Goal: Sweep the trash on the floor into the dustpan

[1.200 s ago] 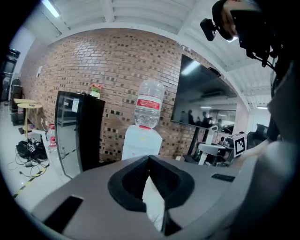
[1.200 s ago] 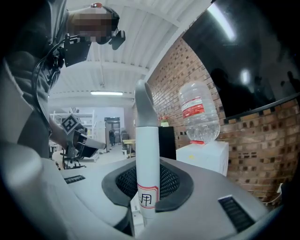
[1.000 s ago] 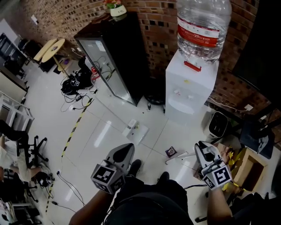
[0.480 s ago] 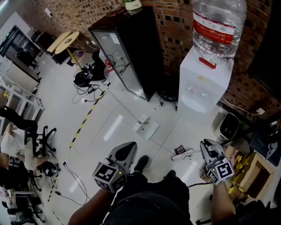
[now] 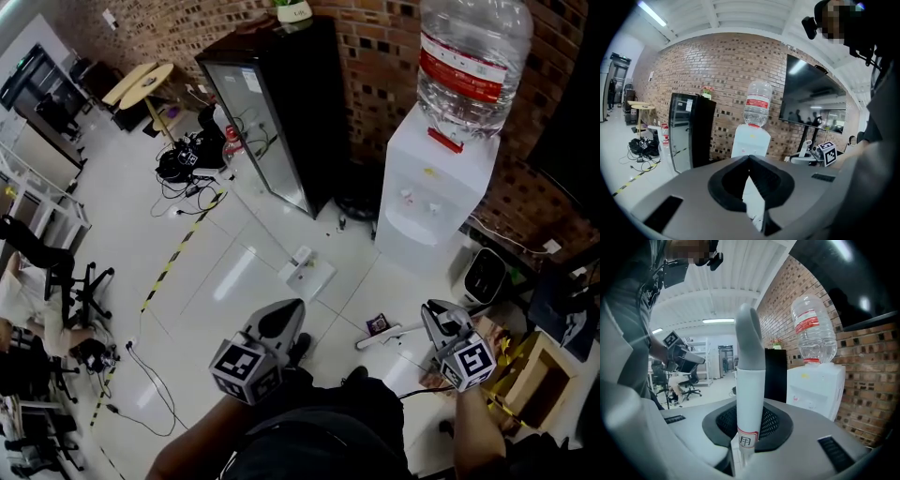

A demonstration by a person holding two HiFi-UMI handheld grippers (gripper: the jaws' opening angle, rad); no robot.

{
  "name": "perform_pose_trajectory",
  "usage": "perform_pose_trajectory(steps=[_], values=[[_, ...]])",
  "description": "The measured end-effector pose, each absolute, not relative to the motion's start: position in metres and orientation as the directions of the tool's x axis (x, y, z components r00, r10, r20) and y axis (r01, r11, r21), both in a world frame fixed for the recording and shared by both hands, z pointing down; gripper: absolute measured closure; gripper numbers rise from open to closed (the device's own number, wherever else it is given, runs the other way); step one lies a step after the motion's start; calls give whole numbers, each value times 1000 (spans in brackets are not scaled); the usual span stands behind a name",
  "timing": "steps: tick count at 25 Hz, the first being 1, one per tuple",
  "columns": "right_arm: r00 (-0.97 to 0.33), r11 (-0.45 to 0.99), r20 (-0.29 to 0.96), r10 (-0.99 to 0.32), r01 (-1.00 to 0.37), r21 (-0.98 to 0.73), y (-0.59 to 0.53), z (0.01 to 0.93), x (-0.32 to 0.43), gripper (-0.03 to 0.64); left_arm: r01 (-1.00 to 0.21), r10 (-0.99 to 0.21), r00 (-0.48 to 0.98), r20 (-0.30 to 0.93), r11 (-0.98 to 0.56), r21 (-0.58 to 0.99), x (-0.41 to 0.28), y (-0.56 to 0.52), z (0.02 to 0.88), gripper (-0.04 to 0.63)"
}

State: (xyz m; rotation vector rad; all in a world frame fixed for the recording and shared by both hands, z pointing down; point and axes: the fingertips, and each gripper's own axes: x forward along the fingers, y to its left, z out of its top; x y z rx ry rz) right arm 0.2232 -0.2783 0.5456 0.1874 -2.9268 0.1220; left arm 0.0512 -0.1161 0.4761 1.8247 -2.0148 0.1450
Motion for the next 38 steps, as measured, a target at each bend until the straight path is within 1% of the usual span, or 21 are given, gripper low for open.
perform_pose_trajectory(steps=[7, 11, 15, 20, 25, 38], values=[[-957, 991, 265, -118, -131, -32, -284, 555, 229, 559, -967, -928, -42, 369, 131, 219, 52, -121, 484, 591], [-956, 994, 275, -101, -108, -11, -295, 559, 207, 563, -963, -929, -48, 366, 141, 231, 44, -122, 488, 591], [-955, 999, 293, -41, -43, -1, -304, 568, 157, 563, -957, -926, -60, 372, 159, 243, 20, -119, 499, 591], [-948, 1000, 317, -14, -13, 5, -317, 572, 94, 563, -959, -923, -58, 380, 157, 234, -23, -115, 505, 591], [-932, 994, 350, 93, 109, 28, -309, 583, 18, 565, -951, -918, -91, 386, 195, 240, -82, -110, 520, 591], [-876, 940, 359, 321, 341, -8, -237, 624, -188, 571, -919, -881, -135, 454, 283, 276, -219, -71, 557, 592]])
